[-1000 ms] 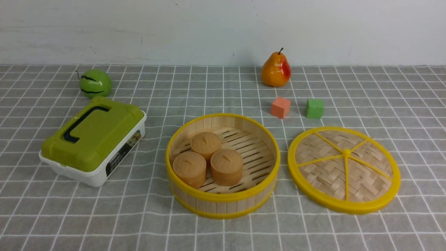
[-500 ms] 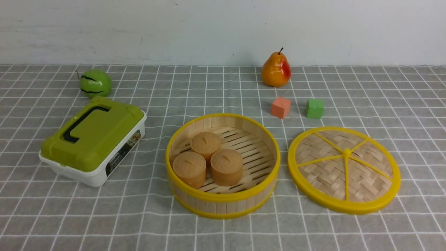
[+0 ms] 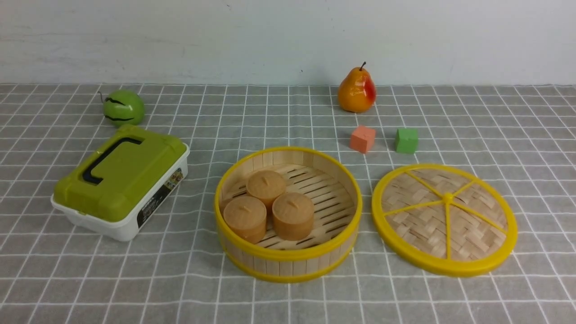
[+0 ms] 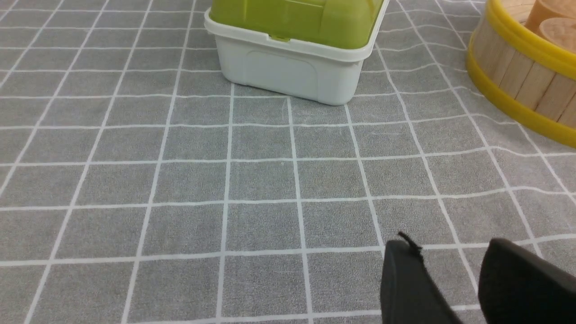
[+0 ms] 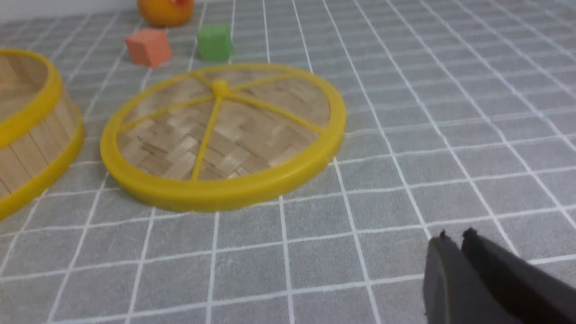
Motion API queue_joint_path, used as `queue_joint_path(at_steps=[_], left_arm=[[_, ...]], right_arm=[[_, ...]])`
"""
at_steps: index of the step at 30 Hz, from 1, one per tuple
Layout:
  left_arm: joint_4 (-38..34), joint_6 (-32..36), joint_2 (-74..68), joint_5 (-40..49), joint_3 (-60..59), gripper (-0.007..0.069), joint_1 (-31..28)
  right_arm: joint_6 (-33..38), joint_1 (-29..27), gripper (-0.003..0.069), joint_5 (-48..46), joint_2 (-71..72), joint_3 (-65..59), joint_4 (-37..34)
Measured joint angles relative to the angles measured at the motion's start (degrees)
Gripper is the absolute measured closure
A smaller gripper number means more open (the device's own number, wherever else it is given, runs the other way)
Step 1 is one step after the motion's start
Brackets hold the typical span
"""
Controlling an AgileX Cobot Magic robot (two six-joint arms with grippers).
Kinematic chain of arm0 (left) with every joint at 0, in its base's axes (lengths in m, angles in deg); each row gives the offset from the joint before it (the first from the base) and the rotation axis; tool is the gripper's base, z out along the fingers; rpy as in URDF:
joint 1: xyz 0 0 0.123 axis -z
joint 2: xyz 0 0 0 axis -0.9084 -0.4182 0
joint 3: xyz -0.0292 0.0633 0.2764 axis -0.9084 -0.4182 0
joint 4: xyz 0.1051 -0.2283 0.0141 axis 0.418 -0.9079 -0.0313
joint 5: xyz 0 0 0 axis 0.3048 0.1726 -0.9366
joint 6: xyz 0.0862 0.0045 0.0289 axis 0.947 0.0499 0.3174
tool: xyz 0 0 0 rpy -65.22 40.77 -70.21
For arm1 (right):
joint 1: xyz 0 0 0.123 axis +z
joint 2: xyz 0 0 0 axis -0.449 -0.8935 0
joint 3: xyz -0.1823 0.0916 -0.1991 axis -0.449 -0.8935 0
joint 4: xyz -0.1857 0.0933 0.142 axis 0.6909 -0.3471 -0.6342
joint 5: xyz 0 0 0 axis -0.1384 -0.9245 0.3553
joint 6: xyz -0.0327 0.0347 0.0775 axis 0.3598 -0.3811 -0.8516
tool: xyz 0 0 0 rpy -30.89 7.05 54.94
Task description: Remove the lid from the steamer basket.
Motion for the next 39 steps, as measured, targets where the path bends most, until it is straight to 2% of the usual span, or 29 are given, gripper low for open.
queue_joint_path(at_steps=[39], left_arm=[[0.0,0.0,0.0,0.0,0.0,0.0386,0.0]], right_arm=[[-0.18,-0.08,0.0617,-1.99,0.0,0.39,-0.39]])
